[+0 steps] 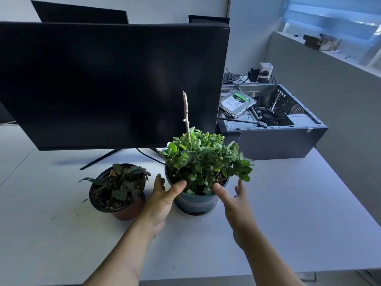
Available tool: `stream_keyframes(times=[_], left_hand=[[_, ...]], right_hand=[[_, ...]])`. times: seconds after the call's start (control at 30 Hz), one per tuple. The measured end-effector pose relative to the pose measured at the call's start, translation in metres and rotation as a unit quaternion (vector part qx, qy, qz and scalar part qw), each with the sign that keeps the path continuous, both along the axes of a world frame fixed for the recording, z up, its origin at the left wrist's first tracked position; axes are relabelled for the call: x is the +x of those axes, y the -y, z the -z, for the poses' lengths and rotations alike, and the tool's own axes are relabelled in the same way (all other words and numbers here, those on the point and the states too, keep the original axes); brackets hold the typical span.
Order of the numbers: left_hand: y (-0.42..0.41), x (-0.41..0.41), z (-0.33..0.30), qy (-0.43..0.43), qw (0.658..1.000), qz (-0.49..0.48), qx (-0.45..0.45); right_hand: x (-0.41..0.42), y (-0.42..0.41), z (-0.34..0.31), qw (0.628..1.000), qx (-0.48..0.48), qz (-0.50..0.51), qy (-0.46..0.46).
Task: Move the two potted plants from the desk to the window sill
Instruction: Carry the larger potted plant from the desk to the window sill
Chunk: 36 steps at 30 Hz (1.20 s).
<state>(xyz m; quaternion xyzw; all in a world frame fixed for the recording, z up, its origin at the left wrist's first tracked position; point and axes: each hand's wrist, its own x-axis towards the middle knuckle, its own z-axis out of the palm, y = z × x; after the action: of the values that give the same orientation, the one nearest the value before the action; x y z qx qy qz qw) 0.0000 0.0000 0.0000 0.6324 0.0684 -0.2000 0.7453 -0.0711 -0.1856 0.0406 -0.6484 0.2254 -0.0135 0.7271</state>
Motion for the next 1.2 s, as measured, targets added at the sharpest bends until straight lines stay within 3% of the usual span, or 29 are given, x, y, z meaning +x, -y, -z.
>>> stream_keyframes(times=[0.13, 0.4, 0.97, 1.2], left_hand=[[0.006, -0.003, -0.004, 0.029, 0.998, 0.033, -0.040], [0.017, -0.006, -0.004, 0.026, 0.994, 0.066, -0.078], [0.020, -0.011, -0.005, 0.061, 0.994, 0.055, -0.076], [0.038, -0.027, -0.032, 0.088, 0.990, 0.092, -0.059]], right_hand=[[0.007, 0.000, 0.014, 0.997, 0.059, -0.041, -0.010], [0.017, 0.002, 0.026, 0.987, 0.090, -0.130, 0.002], [0.014, 0.006, 0.042, 0.987, 0.103, -0.121, 0.013], [-0.011, 0.021, 0.016, 0.989, 0.096, -0.112, 0.013]])
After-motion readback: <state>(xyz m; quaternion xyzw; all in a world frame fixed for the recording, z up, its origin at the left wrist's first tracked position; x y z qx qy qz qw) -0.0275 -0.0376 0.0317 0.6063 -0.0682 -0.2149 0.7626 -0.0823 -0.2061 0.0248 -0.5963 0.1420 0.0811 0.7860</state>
